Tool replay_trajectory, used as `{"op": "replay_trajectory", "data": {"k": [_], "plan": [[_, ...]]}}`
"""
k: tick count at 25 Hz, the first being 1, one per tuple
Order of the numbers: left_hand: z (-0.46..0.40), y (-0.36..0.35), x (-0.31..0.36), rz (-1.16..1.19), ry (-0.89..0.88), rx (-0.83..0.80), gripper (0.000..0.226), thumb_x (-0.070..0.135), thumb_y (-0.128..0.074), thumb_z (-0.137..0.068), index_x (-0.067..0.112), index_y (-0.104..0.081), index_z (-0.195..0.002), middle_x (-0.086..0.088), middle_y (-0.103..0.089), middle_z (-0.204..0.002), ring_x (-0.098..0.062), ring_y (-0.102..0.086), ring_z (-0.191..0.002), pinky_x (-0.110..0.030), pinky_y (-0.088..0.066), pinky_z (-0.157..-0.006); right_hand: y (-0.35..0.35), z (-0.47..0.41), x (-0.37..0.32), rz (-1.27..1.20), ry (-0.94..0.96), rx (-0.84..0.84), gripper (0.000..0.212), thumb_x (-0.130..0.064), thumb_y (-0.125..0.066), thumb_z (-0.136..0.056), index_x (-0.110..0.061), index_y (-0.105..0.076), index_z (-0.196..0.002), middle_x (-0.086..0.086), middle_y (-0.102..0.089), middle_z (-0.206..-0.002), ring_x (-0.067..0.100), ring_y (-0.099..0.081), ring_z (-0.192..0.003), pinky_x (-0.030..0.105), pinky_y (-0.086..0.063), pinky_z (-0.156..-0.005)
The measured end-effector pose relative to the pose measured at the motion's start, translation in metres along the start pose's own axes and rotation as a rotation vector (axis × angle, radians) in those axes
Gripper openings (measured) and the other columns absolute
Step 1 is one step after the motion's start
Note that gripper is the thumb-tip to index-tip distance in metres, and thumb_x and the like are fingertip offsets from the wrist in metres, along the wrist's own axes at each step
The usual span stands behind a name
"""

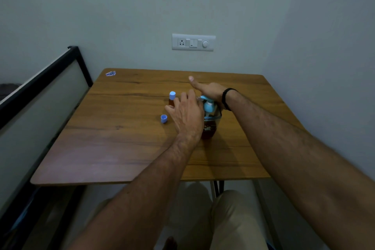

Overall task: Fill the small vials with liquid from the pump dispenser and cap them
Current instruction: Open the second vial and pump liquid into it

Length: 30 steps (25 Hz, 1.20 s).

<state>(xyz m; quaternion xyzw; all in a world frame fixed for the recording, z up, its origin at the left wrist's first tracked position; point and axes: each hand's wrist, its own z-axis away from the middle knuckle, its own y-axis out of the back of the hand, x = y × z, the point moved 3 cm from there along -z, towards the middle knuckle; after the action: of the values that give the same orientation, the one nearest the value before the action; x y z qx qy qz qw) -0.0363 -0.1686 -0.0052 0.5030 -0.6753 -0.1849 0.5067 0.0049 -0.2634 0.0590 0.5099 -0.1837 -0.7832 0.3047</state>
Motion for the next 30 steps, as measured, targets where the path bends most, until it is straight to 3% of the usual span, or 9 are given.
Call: {"op": "replay_trajectory", "data": {"k": [2, 6, 11, 14, 17, 21, 26, 30], "plan": [[0.0, -0.001, 0.0, 0.016, -0.002, -0.001, 0.02, 0.039, -0.044, -0.103, 0.022, -0.056, -0.106, 0.004, -0.054, -0.095, -0.015, -0.046, -0.088, -0.04, -0.033, -0.086, 0.0, 0.001, 0.0, -0.047, 0.001, -0.037, 0.106, -0.092, -0.041, -0.077, -0.018, -0.042, -0.153, 0.012, -0.046, -0.153, 0.034, -0.051, -0.13, 0.053, -0.042, -0.106], [-0.001, -0.002, -0.001, 0.003, 0.005, -0.009, 0.018, 0.038, -0.049, -0.101, 0.023, -0.057, -0.108, 0.004, -0.053, -0.095, -0.014, -0.044, -0.089, -0.039, -0.032, -0.085, -0.003, -0.006, 0.0, 0.072, 0.073, 0.103, 0.076, -0.07, -0.043, -0.097, -0.011, -0.053, -0.145, 0.013, -0.055, -0.145, 0.026, -0.054, -0.106, 0.038, -0.043, -0.087], [-0.001, 0.001, 0.0, 0.045, -0.013, -0.003, 0.018, 0.039, -0.046, -0.103, 0.024, -0.055, -0.103, 0.005, -0.052, -0.093, -0.015, -0.046, -0.09, -0.04, -0.031, -0.085, 0.001, 0.001, 0.001, -0.042, -0.016, -0.014, 0.115, -0.098, -0.042, -0.069, -0.015, -0.045, -0.15, 0.013, -0.054, -0.143, 0.035, -0.058, -0.119, 0.057, -0.047, -0.102], [-0.001, 0.001, -0.001, 0.032, -0.019, -0.009, 0.016, 0.037, -0.045, -0.102, 0.024, -0.054, -0.102, 0.005, -0.051, -0.092, -0.015, -0.043, -0.088, -0.037, -0.026, -0.082, -0.001, -0.004, 0.002, -0.012, 0.075, 0.109, 0.094, -0.085, -0.034, -0.088, -0.009, -0.058, -0.138, 0.013, -0.061, -0.135, 0.03, -0.06, -0.112, 0.041, -0.047, -0.095], [-0.001, 0.003, -0.001, 0.039, -0.026, -0.015, 0.016, 0.038, -0.047, -0.102, 0.023, -0.054, -0.104, 0.005, -0.051, -0.093, -0.015, -0.046, -0.089, -0.038, -0.028, -0.083, 0.0, -0.008, 0.002, 0.081, 0.082, 0.151, 0.079, -0.075, -0.037, -0.096, -0.008, -0.066, -0.127, 0.012, -0.066, -0.127, 0.028, -0.062, -0.104, 0.037, -0.046, -0.083], [0.0, 0.003, -0.001, 0.056, -0.033, -0.011, 0.017, 0.039, -0.046, -0.102, 0.024, -0.054, -0.103, 0.005, -0.053, -0.094, -0.016, -0.048, -0.091, -0.041, -0.034, -0.086, 0.003, 0.002, 0.001, -0.021, -0.026, 0.016, 0.108, -0.093, -0.038, -0.077, -0.013, -0.047, -0.149, 0.015, -0.055, -0.14, 0.037, -0.058, -0.117, 0.053, -0.05, -0.092], [-0.001, 0.003, 0.0, 0.029, -0.047, -0.037, 0.02, 0.04, -0.05, -0.101, 0.024, -0.055, -0.111, 0.005, -0.055, -0.101, -0.016, -0.05, -0.096, -0.041, -0.033, -0.09, 0.0, -0.005, 0.001, 0.1, 0.09, 0.172, 0.078, -0.074, -0.039, -0.096, -0.008, -0.063, -0.131, 0.014, -0.063, -0.133, 0.026, -0.057, -0.1, 0.035, -0.043, -0.082], [0.0, 0.002, 0.0, 0.018, -0.05, -0.031, 0.018, 0.041, -0.049, -0.101, 0.025, -0.055, -0.108, 0.005, -0.054, -0.098, -0.014, -0.045, -0.092, -0.04, -0.034, -0.087, 0.004, 0.002, -0.002, 0.044, 0.017, 0.032, 0.101, -0.089, -0.036, -0.083, -0.013, -0.048, -0.148, 0.012, -0.052, -0.146, 0.031, -0.056, -0.115, 0.047, -0.045, -0.088]]}}
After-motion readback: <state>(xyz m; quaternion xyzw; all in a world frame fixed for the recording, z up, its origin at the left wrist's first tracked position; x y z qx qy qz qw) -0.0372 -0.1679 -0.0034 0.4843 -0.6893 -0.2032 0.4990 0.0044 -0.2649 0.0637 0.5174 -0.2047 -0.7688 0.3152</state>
